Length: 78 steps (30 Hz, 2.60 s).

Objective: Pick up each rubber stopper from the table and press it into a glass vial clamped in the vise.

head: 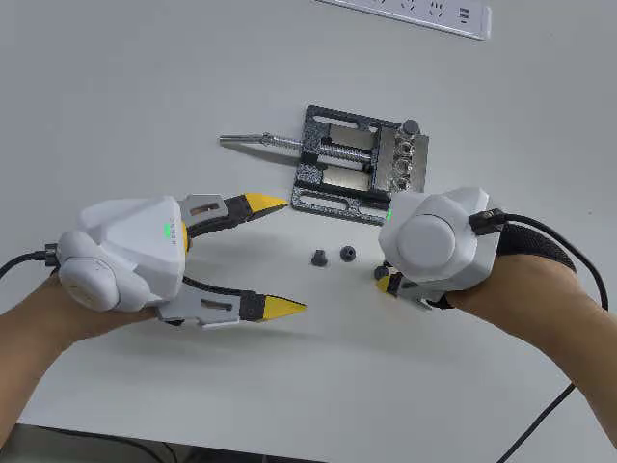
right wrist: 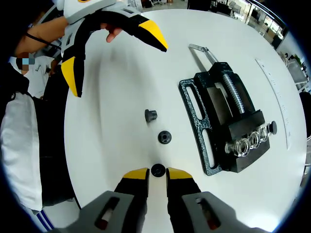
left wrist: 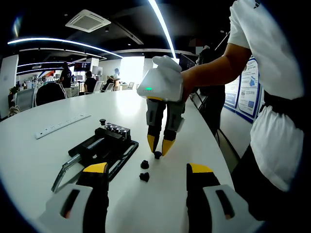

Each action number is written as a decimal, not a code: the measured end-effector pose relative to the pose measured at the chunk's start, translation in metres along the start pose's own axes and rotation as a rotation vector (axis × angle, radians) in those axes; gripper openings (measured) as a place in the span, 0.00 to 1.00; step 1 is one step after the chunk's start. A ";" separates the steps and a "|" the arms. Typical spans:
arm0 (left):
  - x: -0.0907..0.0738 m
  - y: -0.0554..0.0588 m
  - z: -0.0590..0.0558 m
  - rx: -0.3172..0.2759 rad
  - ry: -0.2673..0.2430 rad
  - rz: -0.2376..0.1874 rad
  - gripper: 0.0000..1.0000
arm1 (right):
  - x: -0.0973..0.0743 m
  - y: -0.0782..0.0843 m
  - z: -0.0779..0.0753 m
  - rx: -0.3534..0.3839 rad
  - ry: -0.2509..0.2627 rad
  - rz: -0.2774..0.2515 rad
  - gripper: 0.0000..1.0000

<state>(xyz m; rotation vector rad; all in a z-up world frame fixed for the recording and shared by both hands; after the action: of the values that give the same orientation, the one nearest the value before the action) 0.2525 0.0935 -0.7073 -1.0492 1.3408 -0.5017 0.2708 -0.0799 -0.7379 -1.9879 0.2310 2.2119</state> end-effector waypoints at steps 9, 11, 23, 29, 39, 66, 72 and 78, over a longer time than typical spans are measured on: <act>0.000 0.001 0.001 0.000 0.001 -0.003 0.62 | 0.000 0.000 -0.001 -0.002 -0.001 0.005 0.12; 0.000 0.001 0.002 -0.001 0.002 -0.002 0.62 | 0.000 0.001 -0.001 -0.004 0.000 0.009 0.13; 0.000 0.002 0.001 -0.003 0.002 -0.002 0.62 | -0.001 0.000 0.000 -0.011 0.006 0.005 0.12; 0.000 0.002 0.001 -0.005 0.000 -0.002 0.62 | 0.000 0.001 0.000 -0.005 0.007 0.008 0.12; -0.001 0.003 0.001 -0.007 -0.001 -0.004 0.62 | 0.000 0.001 0.000 -0.017 0.017 0.007 0.12; -0.002 -0.002 0.001 0.009 -0.006 -0.008 0.62 | -0.016 0.003 -0.005 0.021 0.007 -0.009 0.11; -0.003 -0.008 0.004 0.019 -0.010 -0.008 0.62 | -0.031 0.004 -0.011 0.044 0.002 -0.019 0.11; -0.004 -0.011 0.008 0.030 -0.014 -0.009 0.62 | -0.046 0.005 -0.019 0.059 0.009 -0.037 0.11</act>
<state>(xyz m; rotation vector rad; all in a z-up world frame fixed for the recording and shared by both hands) 0.2616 0.0943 -0.6967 -1.0325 1.3132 -0.5184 0.2929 -0.0892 -0.6940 -1.9565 0.2552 2.1486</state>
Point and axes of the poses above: the centre of the closed fingertips' face, and the gripper's own axes: x roughly forward along the fingers, z roughly to its left, y roughly out of its underside, the point moved 7 cm from there along -x, roughly backward along the fingers, and after that the axes turned 14 degrees about z, right-handed, at the moved point
